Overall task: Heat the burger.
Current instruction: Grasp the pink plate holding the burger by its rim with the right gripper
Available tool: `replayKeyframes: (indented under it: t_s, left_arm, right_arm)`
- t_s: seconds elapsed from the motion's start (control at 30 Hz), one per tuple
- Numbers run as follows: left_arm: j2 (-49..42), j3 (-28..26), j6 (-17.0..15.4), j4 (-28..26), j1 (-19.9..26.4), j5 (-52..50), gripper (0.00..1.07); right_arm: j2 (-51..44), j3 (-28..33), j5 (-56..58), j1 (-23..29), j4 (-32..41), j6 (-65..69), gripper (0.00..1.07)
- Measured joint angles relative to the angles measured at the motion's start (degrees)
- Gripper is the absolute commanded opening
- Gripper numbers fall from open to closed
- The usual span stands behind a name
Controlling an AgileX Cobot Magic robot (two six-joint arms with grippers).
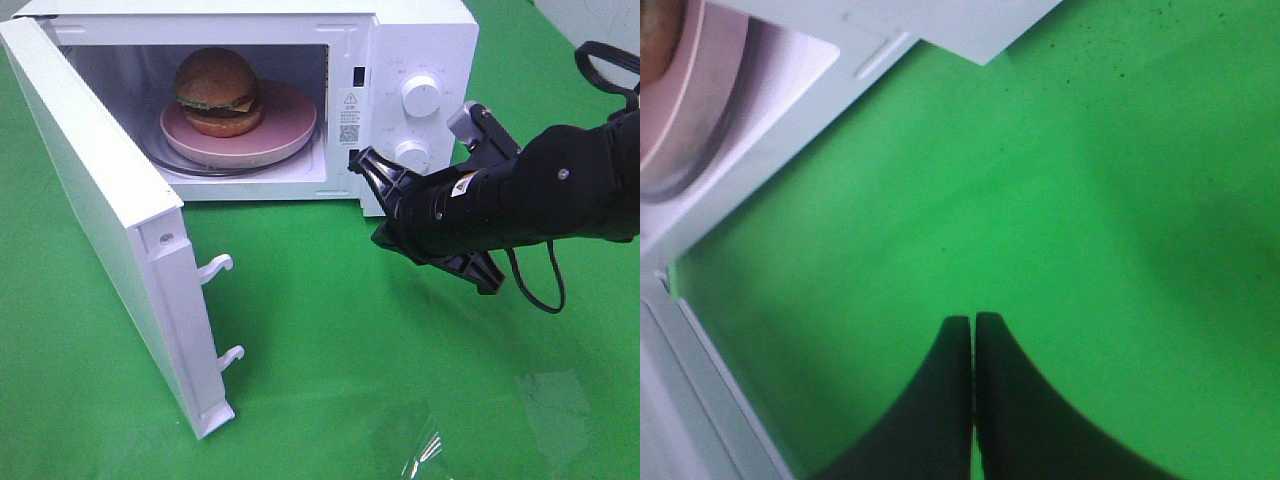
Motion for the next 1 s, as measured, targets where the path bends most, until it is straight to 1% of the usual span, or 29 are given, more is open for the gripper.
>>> replayKeyframes:
  t_s: [0.03, 0.07, 0.17, 0.23, 0.27, 0.3, 0.33, 0.37, 0.4, 0.43, 0.47, 0.5, 0.53, 0.57, 0.63, 0.73, 0.77, 0.8, 0.83, 0.87, 0.93, 0.97, 1.0]
  left_arm:
    - [0.0, 0.0, 0.0, 0.0, 0.0, 0.0, 0.99]
    - [0.0, 0.0, 0.0, 0.0, 0.0, 0.0, 0.99]
    - [0.0, 0.0, 0.0, 0.0, 0.0, 0.0, 0.99]
    - [0.0, 0.0, 0.0, 0.0, 0.0, 0.0, 0.99]
    - [0.0, 0.0, 0.0, 0.0, 0.0, 0.0, 0.99]
    - [0.0, 0.0, 0.0, 0.0, 0.0, 0.0, 0.99]
    - [0.0, 0.0, 0.0, 0.0, 0.0, 0.0, 0.99]
    - [0.0, 0.0, 0.0, 0.0, 0.0, 0.0, 0.99]
    - [0.0, 0.0, 0.0, 0.0, 0.0, 0.0, 0.99]
    - [0.0, 0.0, 0.0, 0.0, 0.0, 0.0, 0.99]
    - [0.0, 0.0, 0.0, 0.0, 0.0, 0.0, 0.99]
    - [0.0, 0.0, 0.0, 0.0, 0.0, 0.0, 0.99]
    - [0.0, 0.0, 0.0, 0.0, 0.0, 0.0, 0.99]
    - [0.0, 0.0, 0.0, 0.0, 0.0, 0.0, 0.99]
    - [0.0, 0.0, 0.0, 0.0, 0.0, 0.0, 0.99]
    - [0.0, 0.0, 0.0, 0.0, 0.0, 0.0, 0.99]
    - [0.0, 0.0, 0.0, 0.0, 0.0, 0.0, 0.99]
    - [0.0, 0.0, 0.0, 0.0, 0.0, 0.0, 0.99]
    - [0.0, 0.0, 0.0, 0.0, 0.0, 0.0, 0.99]
    - [0.0, 0.0, 0.0, 0.0, 0.0, 0.0, 0.99]
    - [0.0, 0.0, 0.0, 0.0, 0.0, 0.0, 0.99]
    - [0.0, 0.0, 0.0, 0.0, 0.0, 0.0, 0.99]
    - [0.0, 0.0, 0.0, 0.0, 0.0, 0.0, 0.99]
  right_arm:
    - [0.0, 0.0, 0.0, 0.0, 0.0, 0.0, 0.01]
    - [-0.86, -0.17, 2.98, 0.0, -2.23, -1.26, 0.01]
    - [-1.32, -0.8, 5.67, 0.0, -3.5, -2.98, 0.01]
    - [-1.83, -2.86, 12.03, 0.0, -5.1, -8.19, 0.02]
    - [-1.83, -2.86, 12.03, 0.0, -5.1, -8.19, 0.02]
    - [-2.01, -4.7, 16.27, 0.0, -5.79, -12.26, 0.02]
    - [-2.01, -4.7, 16.27, 0.0, -5.79, -12.26, 0.02]
    - [-2.12, -6.42, 21.08, 0.0, -6.42, -17.48, 0.02]
    - [-2.12, -7.33, 23.38, 0.0, -6.53, -20.28, 0.02]
    - [-2.12, -7.33, 23.38, 0.0, -6.53, -20.28, 0.02]
    - [-2.12, -8.88, 27.04, 0.0, -7.16, -25.67, 0.02]
    - [-2.12, -8.88, 27.04, 0.0, -7.16, -25.67, 0.02]
    - [-2.12, -10.37, 30.14, 0.0, -8.19, -31.17, 0.02]
    - [-2.12, -10.37, 30.14, 0.0, -8.19, -31.17, 0.02]
    - [-2.18, -12.32, 34.78, 0.0, -11.86, -42.91, 0.02]
    - [-2.18, -12.61, 35.47, 0.0, -12.61, -45.38, 0.02]
    - [-2.18, -13.01, 36.44, 0.0, -13.92, -51.22, 0.02]
    - [-2.18, -13.01, 36.44, 0.0, -13.92, -51.22, 0.02]
    - [-2.18, -13.46, 36.9, 0.0, -14.78, -58.67, 0.02]
    - [-2.18, -13.46, 36.9, 0.0, -14.78, -58.67, 0.02]
    - [-2.18, -13.64, 36.78, 0.0, -15.3, -73.91, 0.02]
    - [-2.18, -13.64, 36.78, 0.0, -15.3, -73.91, 0.02]
    - [-2.18, -13.64, 36.78, 0.0, -15.3, -77.75, 0.02]
